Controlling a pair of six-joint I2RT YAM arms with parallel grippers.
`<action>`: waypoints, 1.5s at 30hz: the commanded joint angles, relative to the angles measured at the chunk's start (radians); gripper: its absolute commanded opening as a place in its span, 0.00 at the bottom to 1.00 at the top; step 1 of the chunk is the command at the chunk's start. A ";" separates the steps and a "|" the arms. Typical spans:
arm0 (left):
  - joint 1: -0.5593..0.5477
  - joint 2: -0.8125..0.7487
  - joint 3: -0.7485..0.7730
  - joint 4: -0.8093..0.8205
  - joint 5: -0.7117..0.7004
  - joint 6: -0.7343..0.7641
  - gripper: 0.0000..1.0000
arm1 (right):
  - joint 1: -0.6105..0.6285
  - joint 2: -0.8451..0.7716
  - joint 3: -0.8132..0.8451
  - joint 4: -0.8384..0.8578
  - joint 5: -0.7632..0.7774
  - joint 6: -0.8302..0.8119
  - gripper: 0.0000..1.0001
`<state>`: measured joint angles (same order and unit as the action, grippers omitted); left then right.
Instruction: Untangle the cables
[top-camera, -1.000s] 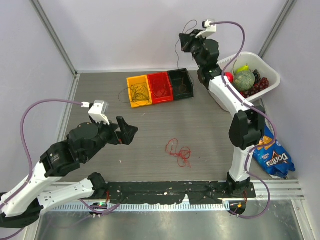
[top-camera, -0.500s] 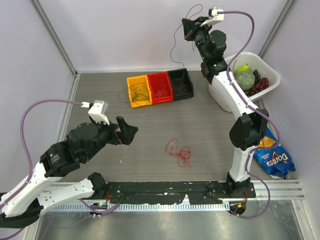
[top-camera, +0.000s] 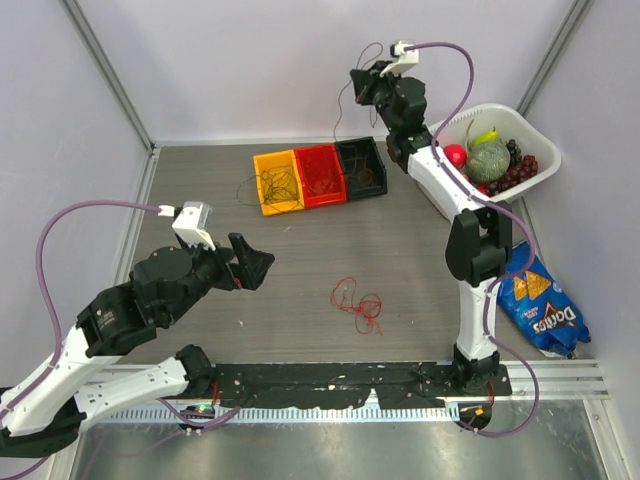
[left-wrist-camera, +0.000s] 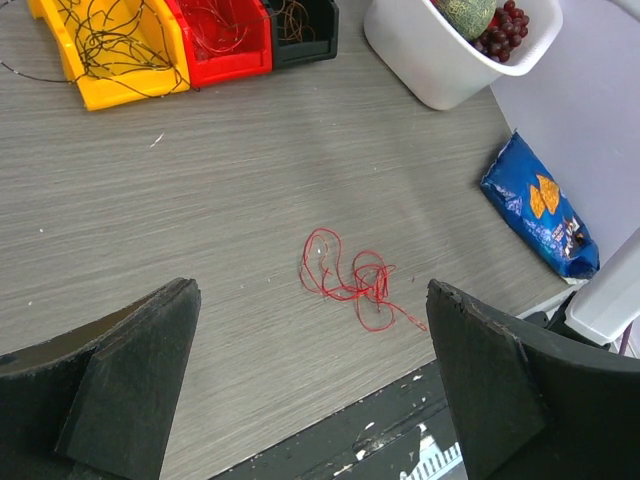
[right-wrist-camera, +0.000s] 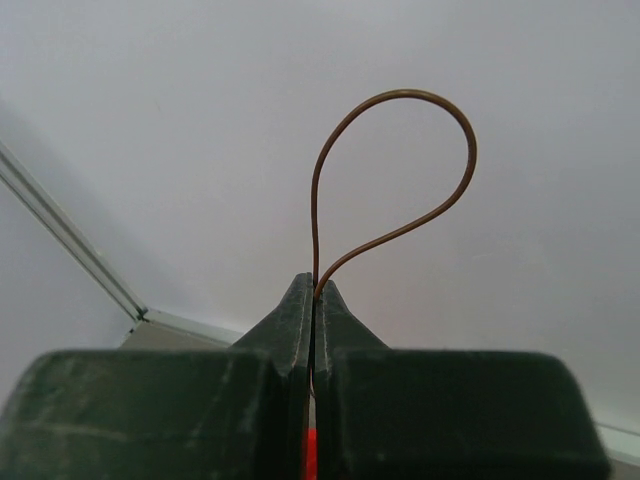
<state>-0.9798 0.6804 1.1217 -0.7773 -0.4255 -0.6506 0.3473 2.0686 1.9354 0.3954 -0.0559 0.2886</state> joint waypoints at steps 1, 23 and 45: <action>0.001 -0.002 0.001 0.015 -0.002 -0.015 1.00 | 0.001 0.013 -0.003 0.056 -0.019 -0.031 0.01; 0.001 0.004 -0.016 0.039 0.022 -0.034 1.00 | -0.024 -0.018 0.246 -0.087 -0.012 -0.040 0.01; 0.001 0.021 -0.019 0.038 0.027 -0.034 1.00 | -0.031 0.054 0.185 -0.063 -0.067 -0.086 0.01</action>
<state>-0.9794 0.6918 1.1069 -0.7753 -0.4068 -0.6750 0.3183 2.1132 2.1372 0.3012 -0.0746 0.1715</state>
